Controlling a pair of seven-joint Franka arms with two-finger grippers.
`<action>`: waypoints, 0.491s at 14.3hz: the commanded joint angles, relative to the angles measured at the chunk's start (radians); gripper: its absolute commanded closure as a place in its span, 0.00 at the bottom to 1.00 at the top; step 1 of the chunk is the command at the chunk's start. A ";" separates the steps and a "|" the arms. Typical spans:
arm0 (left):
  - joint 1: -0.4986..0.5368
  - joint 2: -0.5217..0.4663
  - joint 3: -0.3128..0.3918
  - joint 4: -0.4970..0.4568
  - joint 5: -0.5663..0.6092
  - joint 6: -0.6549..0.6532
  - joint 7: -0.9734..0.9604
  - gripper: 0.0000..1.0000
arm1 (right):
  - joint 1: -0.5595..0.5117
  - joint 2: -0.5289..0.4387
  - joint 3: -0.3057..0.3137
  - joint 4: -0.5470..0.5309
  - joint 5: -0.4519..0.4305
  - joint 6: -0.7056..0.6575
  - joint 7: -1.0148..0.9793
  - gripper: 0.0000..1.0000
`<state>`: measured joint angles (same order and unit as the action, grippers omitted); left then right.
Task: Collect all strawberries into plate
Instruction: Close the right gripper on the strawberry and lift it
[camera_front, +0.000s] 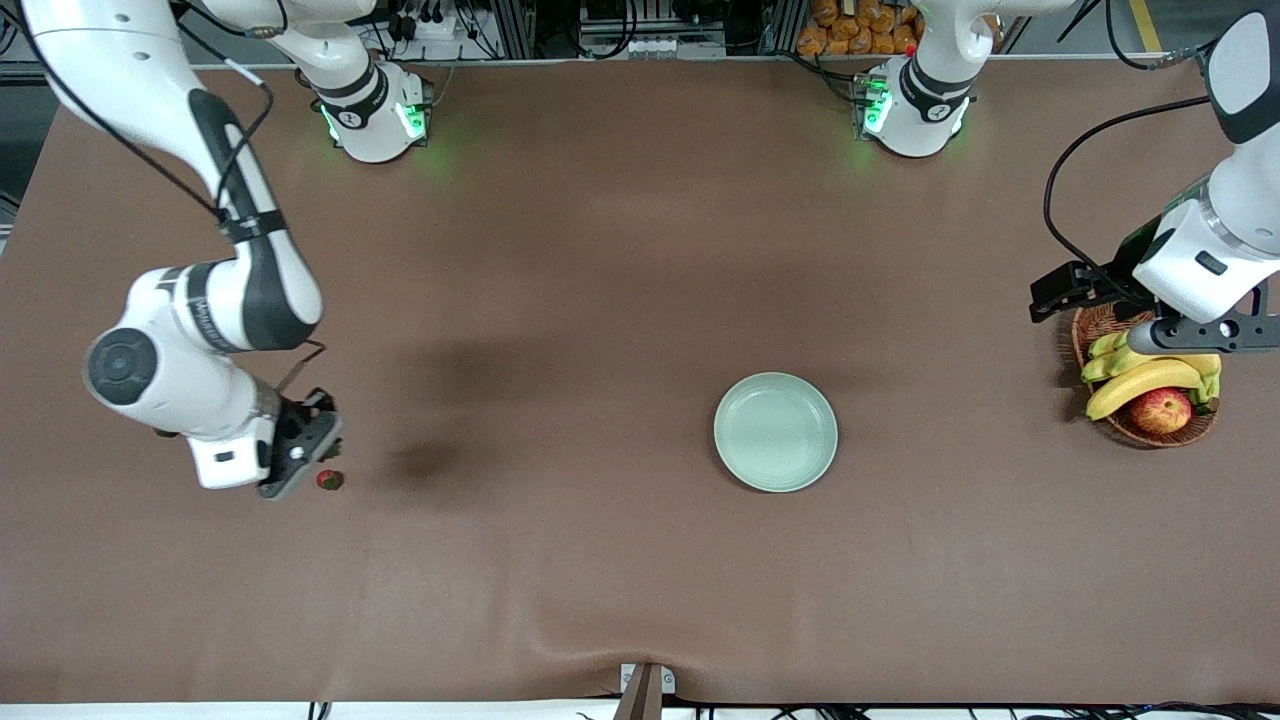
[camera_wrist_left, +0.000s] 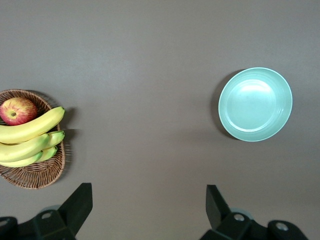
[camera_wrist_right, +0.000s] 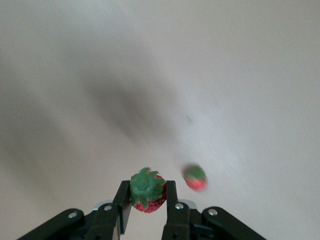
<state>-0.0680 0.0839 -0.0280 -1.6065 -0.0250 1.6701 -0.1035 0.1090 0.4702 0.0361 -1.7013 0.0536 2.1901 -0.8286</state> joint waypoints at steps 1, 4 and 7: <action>-0.006 0.011 0.000 0.019 -0.015 -0.013 0.016 0.00 | 0.107 0.014 -0.009 0.026 0.089 -0.001 0.130 1.00; -0.007 0.011 0.000 0.019 -0.015 -0.013 0.016 0.00 | 0.230 0.051 -0.009 0.081 0.126 0.019 0.352 1.00; -0.009 0.025 0.000 0.019 -0.030 -0.012 0.016 0.00 | 0.336 0.100 -0.009 0.129 0.124 0.072 0.580 1.00</action>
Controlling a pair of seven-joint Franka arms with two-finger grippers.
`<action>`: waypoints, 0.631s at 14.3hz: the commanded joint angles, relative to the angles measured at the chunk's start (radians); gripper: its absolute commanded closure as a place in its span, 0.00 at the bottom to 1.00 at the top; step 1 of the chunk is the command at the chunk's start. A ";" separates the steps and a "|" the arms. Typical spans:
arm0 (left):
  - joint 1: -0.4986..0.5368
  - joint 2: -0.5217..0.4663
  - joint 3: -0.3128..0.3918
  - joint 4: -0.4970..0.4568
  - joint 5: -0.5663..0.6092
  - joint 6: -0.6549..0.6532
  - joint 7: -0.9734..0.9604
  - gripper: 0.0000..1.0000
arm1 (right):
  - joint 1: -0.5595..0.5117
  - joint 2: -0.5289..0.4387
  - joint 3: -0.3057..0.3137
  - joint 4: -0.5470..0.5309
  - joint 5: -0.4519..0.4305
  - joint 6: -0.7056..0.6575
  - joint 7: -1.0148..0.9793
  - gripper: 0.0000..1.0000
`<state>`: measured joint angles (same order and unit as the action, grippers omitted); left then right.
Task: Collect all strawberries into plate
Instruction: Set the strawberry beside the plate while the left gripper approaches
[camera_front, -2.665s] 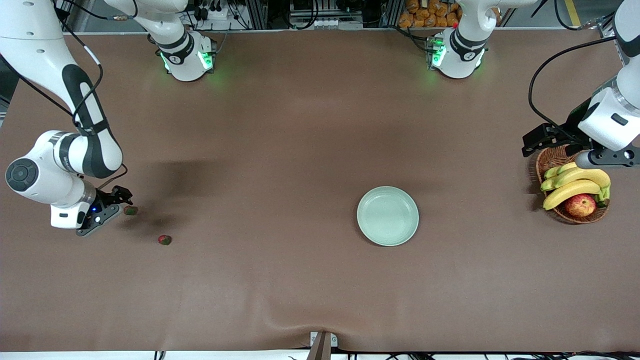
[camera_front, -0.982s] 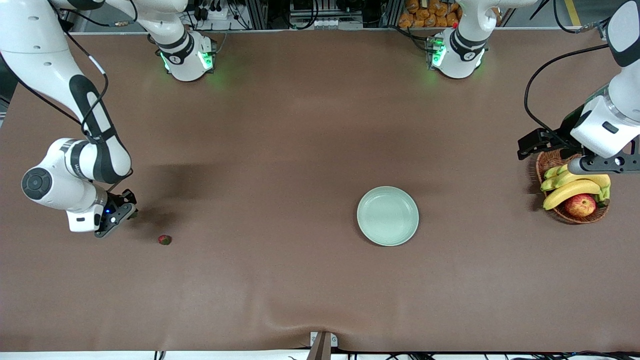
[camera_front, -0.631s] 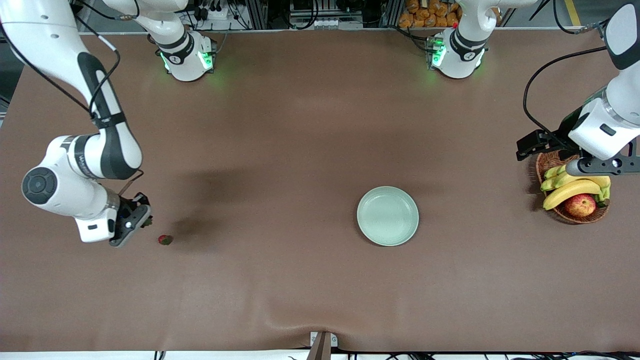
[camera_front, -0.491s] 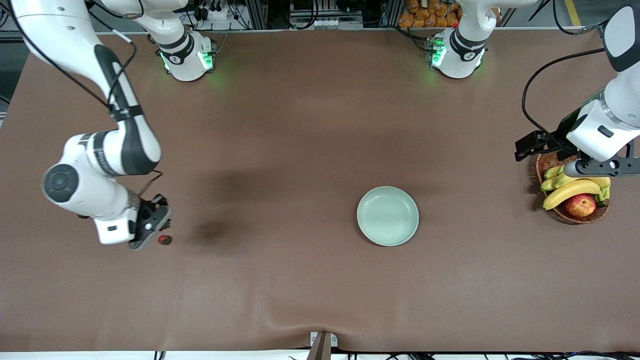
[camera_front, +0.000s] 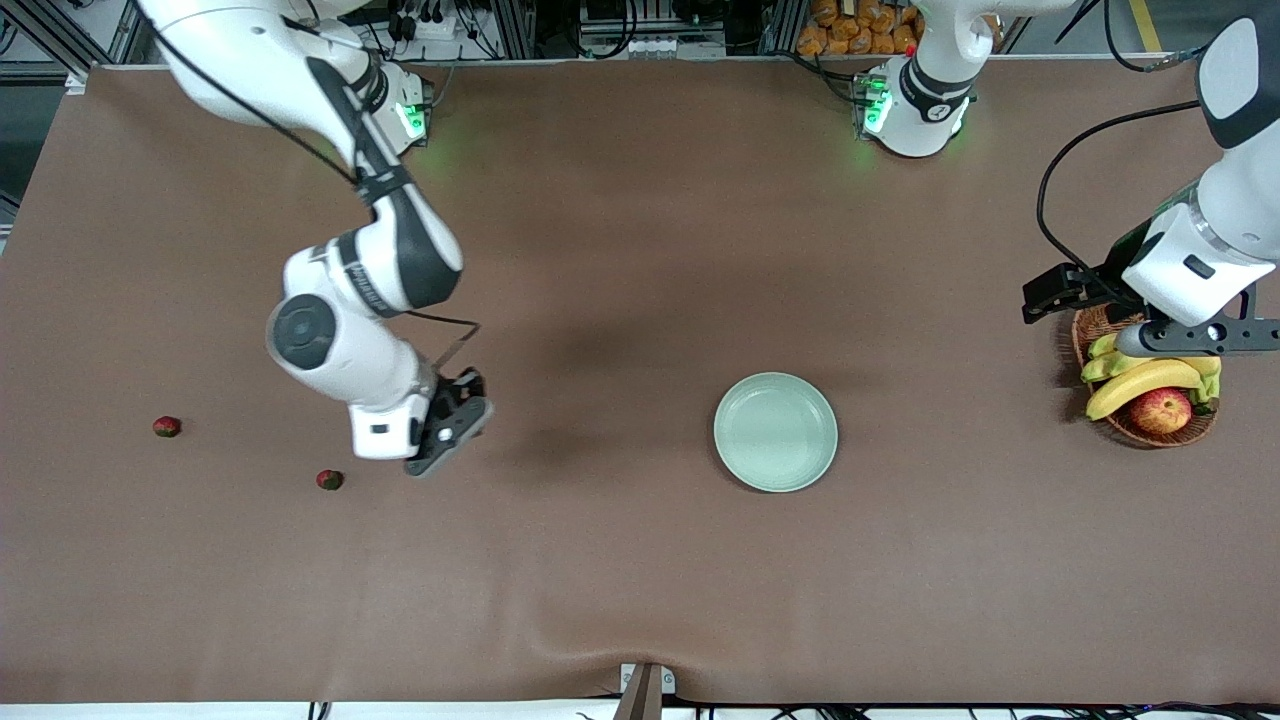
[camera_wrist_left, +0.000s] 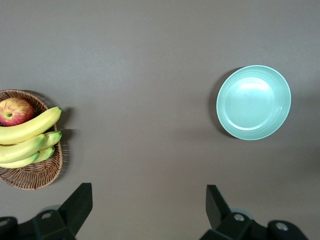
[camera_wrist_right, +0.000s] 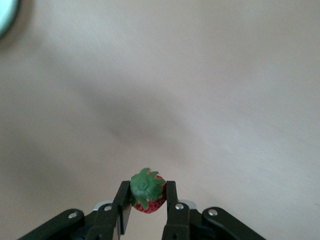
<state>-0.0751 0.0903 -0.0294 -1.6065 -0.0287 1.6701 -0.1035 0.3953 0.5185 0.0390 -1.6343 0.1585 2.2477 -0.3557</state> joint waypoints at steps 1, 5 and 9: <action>-0.003 0.020 0.002 0.019 -0.036 -0.012 0.016 0.00 | 0.065 0.064 -0.011 0.065 0.019 0.022 0.142 1.00; -0.009 0.036 0.002 0.017 -0.048 -0.012 0.015 0.00 | 0.120 0.109 -0.011 0.077 0.018 0.090 0.279 1.00; -0.011 0.037 0.002 0.019 -0.048 -0.012 0.016 0.00 | 0.187 0.176 -0.011 0.117 0.016 0.153 0.458 1.00</action>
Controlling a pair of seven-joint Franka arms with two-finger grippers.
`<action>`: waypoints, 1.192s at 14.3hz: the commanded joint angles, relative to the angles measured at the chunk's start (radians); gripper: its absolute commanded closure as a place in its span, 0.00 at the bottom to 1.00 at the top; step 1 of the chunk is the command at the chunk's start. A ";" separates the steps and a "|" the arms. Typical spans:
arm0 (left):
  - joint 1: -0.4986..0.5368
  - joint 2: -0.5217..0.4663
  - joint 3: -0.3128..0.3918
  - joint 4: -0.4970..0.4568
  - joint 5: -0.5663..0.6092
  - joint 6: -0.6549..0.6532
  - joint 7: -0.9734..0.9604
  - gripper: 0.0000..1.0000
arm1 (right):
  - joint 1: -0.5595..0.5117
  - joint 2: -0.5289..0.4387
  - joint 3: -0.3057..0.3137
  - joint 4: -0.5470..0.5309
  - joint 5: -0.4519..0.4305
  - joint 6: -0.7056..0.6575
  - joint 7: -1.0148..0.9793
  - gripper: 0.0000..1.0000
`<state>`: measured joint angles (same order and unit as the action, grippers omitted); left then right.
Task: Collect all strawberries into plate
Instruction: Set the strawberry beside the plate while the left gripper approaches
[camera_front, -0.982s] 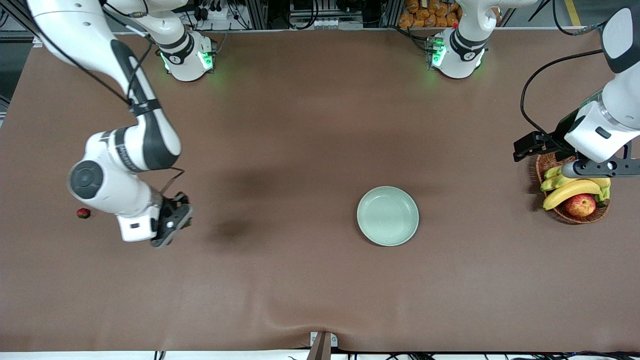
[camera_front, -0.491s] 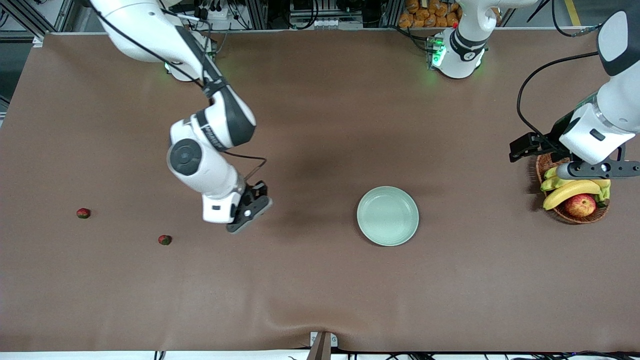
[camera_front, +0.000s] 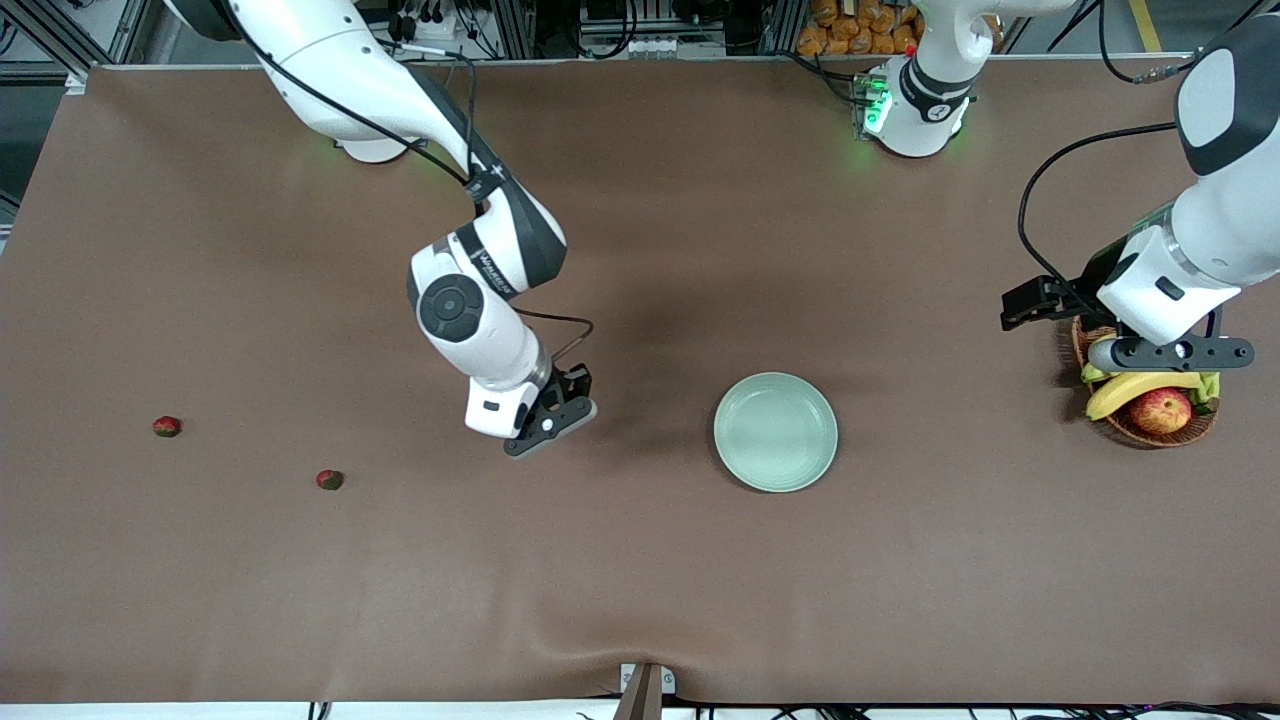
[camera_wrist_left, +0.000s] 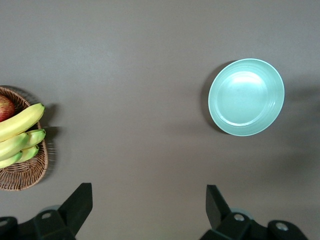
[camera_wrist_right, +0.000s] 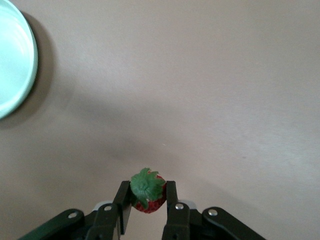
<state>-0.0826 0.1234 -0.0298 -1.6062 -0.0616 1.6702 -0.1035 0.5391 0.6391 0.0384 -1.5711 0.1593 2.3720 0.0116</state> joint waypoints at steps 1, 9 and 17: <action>-0.003 0.004 0.002 0.019 -0.015 -0.012 0.016 0.00 | 0.060 0.079 -0.011 0.056 0.016 0.065 0.135 1.00; -0.005 0.015 0.001 0.020 -0.023 -0.012 0.016 0.00 | 0.145 0.226 -0.015 0.141 0.009 0.165 0.324 1.00; -0.008 0.016 0.002 0.020 -0.029 -0.010 0.016 0.00 | 0.150 0.240 -0.017 0.141 0.003 0.174 0.330 0.00</action>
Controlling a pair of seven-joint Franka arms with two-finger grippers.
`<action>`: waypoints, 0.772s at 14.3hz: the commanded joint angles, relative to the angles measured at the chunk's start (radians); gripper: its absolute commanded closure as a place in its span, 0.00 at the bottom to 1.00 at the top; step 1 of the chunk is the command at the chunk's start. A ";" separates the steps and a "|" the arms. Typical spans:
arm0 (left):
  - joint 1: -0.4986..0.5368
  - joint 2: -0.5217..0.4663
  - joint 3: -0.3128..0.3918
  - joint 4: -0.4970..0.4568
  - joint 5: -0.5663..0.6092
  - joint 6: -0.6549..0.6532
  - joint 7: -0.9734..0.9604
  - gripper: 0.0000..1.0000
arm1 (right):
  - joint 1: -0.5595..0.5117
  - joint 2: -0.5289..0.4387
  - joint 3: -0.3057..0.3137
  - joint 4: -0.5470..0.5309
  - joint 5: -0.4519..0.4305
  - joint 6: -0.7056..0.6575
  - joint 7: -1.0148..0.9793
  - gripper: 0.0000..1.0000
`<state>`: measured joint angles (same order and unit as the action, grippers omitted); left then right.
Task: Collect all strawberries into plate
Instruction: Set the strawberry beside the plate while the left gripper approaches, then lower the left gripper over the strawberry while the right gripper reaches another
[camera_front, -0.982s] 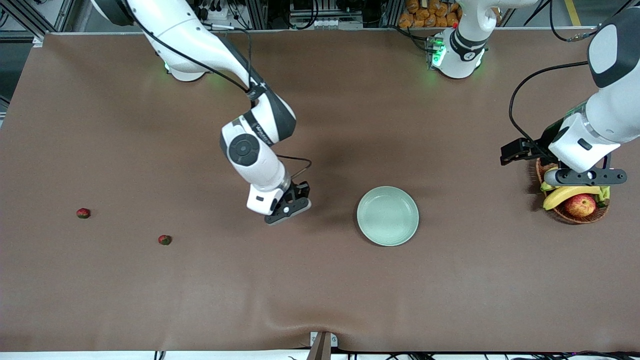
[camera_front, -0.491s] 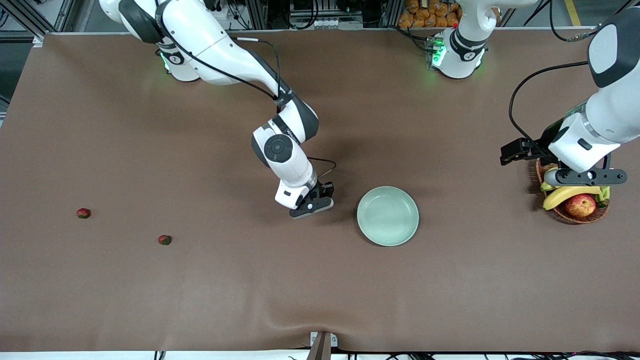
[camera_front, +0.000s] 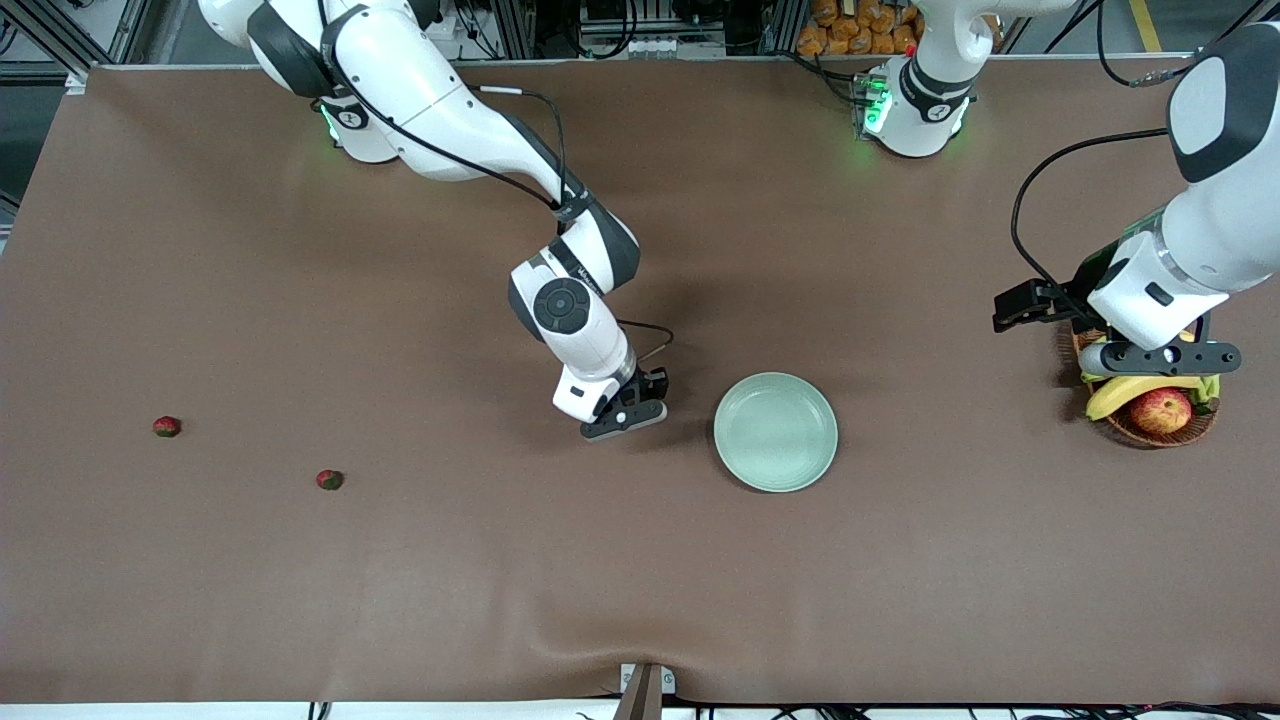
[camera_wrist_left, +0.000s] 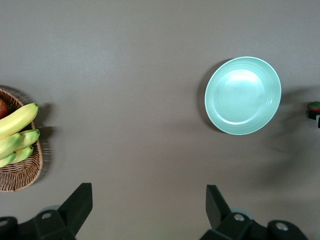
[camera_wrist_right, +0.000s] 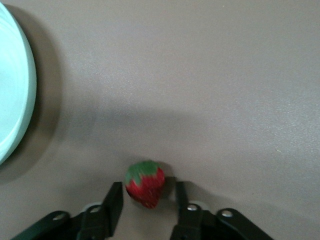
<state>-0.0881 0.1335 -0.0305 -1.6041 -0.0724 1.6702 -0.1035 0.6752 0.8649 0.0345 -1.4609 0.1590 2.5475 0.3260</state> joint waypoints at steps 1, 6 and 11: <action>-0.004 0.008 0.003 0.018 -0.018 -0.009 0.010 0.00 | 0.012 0.011 -0.013 0.031 0.004 -0.003 0.015 0.00; -0.064 0.049 0.004 0.019 -0.067 0.031 -0.016 0.00 | -0.014 -0.035 -0.018 0.022 0.002 -0.021 0.005 0.00; -0.160 0.119 0.004 0.021 -0.069 0.127 -0.171 0.00 | -0.074 -0.125 -0.018 0.014 0.002 -0.165 -0.008 0.00</action>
<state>-0.2121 0.2243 -0.0321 -1.6038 -0.1248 1.7641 -0.2193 0.6368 0.7982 0.0074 -1.4230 0.1590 2.4477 0.3258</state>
